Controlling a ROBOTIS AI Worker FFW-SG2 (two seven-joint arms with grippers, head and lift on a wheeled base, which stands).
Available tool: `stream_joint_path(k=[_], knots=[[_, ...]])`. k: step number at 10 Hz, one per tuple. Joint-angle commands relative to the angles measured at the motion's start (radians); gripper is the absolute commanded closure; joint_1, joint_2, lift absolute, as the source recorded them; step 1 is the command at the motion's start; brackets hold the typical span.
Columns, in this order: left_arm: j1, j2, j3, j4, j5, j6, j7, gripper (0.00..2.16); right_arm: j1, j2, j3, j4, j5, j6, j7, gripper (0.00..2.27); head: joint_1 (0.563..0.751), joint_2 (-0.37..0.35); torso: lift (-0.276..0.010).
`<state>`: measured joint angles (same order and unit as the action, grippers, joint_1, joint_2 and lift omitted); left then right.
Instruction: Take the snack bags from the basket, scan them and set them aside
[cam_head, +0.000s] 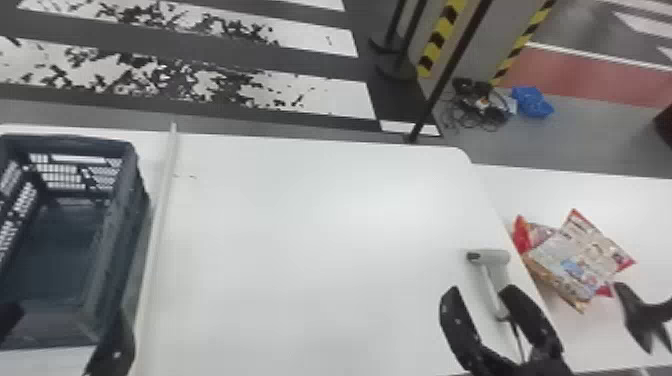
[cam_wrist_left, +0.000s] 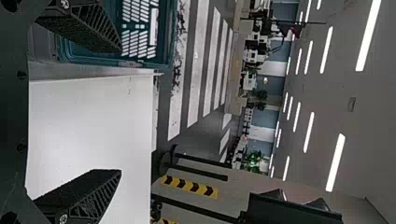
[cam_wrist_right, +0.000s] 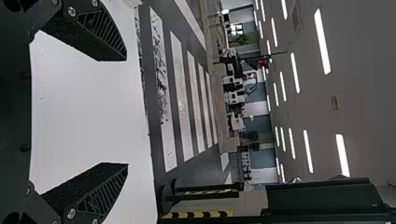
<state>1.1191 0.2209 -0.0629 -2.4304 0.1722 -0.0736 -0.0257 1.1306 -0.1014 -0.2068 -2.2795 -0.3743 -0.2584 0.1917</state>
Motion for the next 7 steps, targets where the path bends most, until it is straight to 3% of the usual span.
stream_joint_path(k=[1, 7], knots=[[-0.002, 0.000, 0.000, 0.002, 0.003, -0.001, 0.000, 0.07, 0.000, 0.000, 0.000, 0.000, 0.000, 0.000, 0.000, 0.13, 0.695, -0.266, -0.075], [-0.004, -0.003, 0.000, 0.004, 0.003, -0.001, -0.005, 0.07, -0.002, 0.000, 0.003, 0.009, -0.003, -0.009, 0.006, 0.13, 0.695, -0.264, -0.075]])
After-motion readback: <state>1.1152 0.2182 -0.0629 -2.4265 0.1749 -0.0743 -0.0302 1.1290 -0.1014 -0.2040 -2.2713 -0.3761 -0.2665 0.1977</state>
